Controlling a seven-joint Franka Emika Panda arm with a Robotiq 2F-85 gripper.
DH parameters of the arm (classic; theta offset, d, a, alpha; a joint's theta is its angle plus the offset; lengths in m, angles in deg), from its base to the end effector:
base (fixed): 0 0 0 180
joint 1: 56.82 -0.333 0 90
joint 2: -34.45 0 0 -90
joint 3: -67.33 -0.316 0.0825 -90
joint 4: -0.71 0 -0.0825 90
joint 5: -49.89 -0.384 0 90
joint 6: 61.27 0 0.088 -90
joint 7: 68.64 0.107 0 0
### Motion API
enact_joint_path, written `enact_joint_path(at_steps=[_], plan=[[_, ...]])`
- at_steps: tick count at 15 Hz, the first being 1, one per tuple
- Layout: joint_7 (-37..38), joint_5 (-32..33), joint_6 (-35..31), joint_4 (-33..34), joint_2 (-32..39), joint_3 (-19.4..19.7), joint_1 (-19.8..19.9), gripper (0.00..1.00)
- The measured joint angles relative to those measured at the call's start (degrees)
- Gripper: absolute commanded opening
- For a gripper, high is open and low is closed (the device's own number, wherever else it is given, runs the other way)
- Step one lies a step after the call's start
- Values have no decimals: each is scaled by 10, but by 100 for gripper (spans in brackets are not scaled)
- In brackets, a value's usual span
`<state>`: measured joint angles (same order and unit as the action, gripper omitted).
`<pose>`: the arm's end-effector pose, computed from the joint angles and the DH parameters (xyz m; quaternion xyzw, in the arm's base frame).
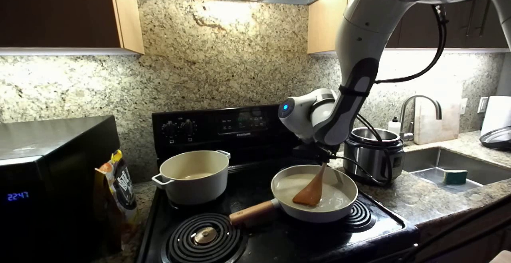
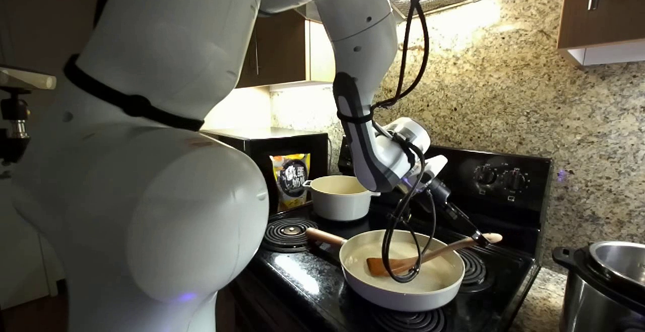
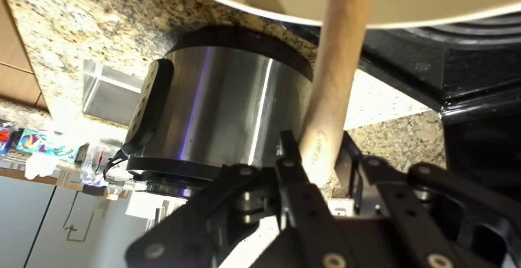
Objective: Use the spatula to stir the contents in the pan
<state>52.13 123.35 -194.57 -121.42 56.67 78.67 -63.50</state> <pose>0.5606 -0.0628 0.2212 0.7585 -0.4859 0.3143 0.2997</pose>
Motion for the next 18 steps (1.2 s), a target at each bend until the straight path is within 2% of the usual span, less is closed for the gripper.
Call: enact_joint_path(at_steps=[3,6,13,18], plan=[[0,-4,2,-13,-9,-33,14,11],[0,-7,2,-9,-9,-50,21,11],[0,-7,31,48,5,-55,25,11],[0,-7,47,71,19,-55,42,11]])
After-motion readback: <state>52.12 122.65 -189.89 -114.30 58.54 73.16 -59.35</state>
